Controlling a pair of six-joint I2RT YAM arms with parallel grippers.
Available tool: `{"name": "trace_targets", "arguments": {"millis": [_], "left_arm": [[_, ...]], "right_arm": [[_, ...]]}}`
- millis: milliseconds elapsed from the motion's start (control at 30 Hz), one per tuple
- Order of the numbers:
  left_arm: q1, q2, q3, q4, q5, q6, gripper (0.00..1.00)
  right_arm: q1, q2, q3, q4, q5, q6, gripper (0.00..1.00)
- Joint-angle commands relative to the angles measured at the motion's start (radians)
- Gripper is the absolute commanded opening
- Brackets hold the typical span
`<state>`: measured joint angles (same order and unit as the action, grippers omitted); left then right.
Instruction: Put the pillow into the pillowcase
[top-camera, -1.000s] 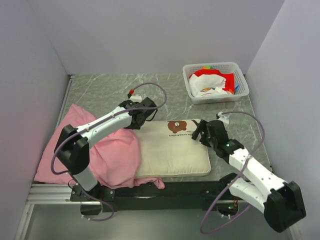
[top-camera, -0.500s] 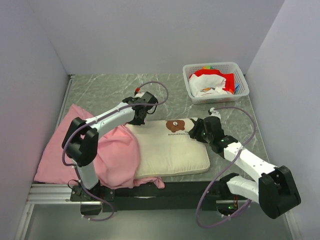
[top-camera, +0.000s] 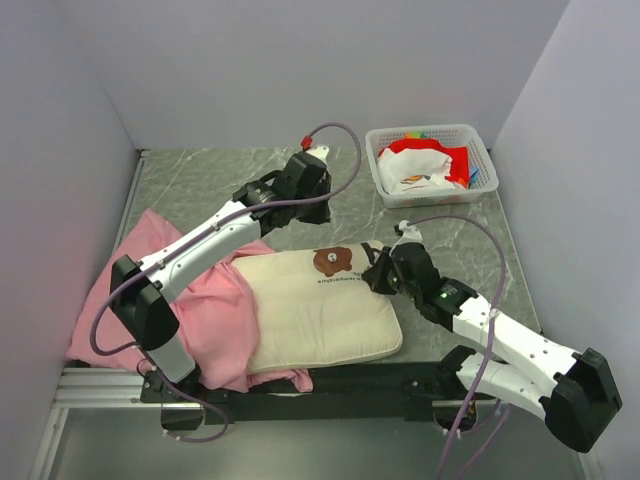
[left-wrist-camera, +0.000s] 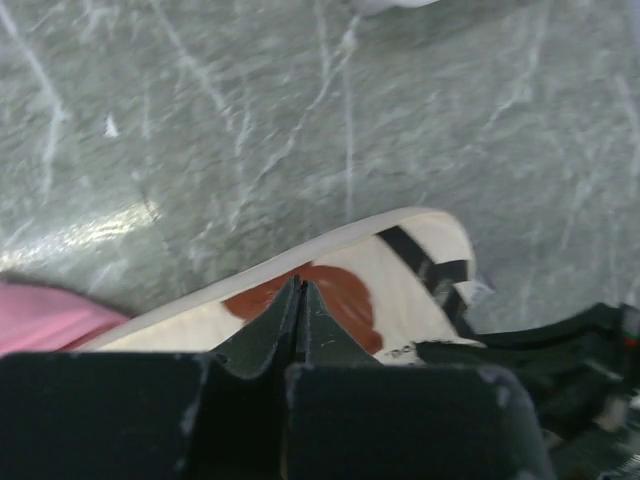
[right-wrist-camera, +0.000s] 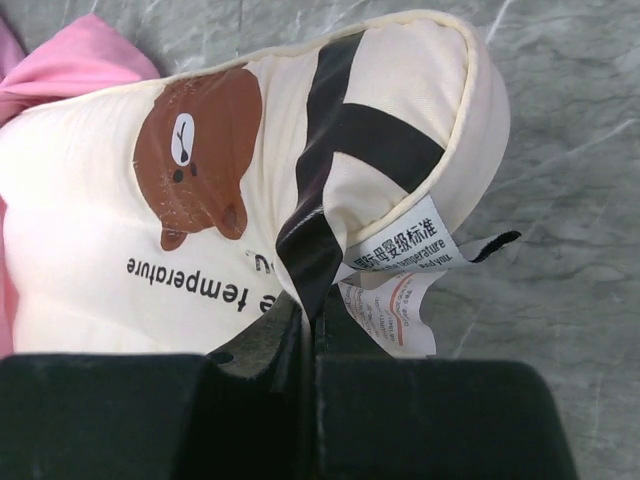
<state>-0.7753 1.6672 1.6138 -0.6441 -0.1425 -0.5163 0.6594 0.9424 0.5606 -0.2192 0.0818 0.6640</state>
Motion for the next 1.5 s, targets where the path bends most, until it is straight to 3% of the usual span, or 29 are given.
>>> {"name": "trace_targets", "arguments": {"millis": [0, 33, 67, 167, 233, 367, 533, 733, 900, 1000, 1033, 1067, 1200, 1467], "left_arm": [[-0.010, -0.023, 0.061, -0.033, 0.042, -0.005, 0.01], [-0.010, -0.012, 0.108, -0.102, -0.039, -0.036, 0.01], [-0.010, 0.014, 0.129, -0.176, -0.233, -0.065, 0.07], [-0.010, -0.033, 0.065, -0.414, -0.550, -0.302, 0.30], [-0.004, -0.171, -0.137, -0.372, -0.562, -0.416, 0.51], [0.111, -0.387, -0.429, -0.260, -0.456, -0.505, 0.70], [0.171, -0.485, -0.548, -0.241, -0.419, -0.538, 0.75], [0.182, -0.390, -0.586, -0.155, -0.302, -0.528, 0.72], [0.188, -0.345, -0.594, -0.132, -0.310, -0.542, 0.55], [0.188, -0.331, -0.577, -0.108, -0.289, -0.507, 0.31], [0.188, -0.317, -0.566, -0.101, -0.281, -0.495, 0.10], [0.188, -0.313, -0.555, -0.089, -0.244, -0.478, 0.01], [0.182, -0.316, -0.490, 0.029, -0.057, -0.349, 0.01], [0.076, -0.253, -0.281, 0.110, 0.124, -0.295, 0.01]], "right_arm": [[0.032, -0.007, 0.035, 0.000, 0.051, 0.045, 0.00], [0.032, -0.016, 0.027, -0.015, 0.067, 0.049, 0.00], [0.029, -0.027, 0.013, -0.025, 0.094, 0.052, 0.00], [0.028, -0.053, 0.010, -0.064, 0.137, 0.065, 0.00], [0.028, -0.047, 0.012, -0.077, 0.147, 0.068, 0.00], [0.026, -0.022, -0.001, -0.068, 0.144, 0.071, 0.00], [0.025, -0.016, -0.016, -0.046, 0.139, 0.077, 0.00], [0.025, 0.004, -0.013, -0.035, 0.131, 0.078, 0.00], [0.025, -0.022, 0.013, -0.058, 0.128, 0.066, 0.00], [0.026, -0.048, 0.033, -0.081, 0.122, 0.060, 0.00], [0.025, -0.054, 0.038, -0.092, 0.122, 0.059, 0.00], [0.026, -0.065, 0.050, -0.097, 0.113, 0.054, 0.00], [0.043, -0.122, 0.077, -0.112, 0.079, 0.059, 0.00], [0.144, -0.183, 0.186, -0.135, 0.119, 0.065, 0.00]]}}
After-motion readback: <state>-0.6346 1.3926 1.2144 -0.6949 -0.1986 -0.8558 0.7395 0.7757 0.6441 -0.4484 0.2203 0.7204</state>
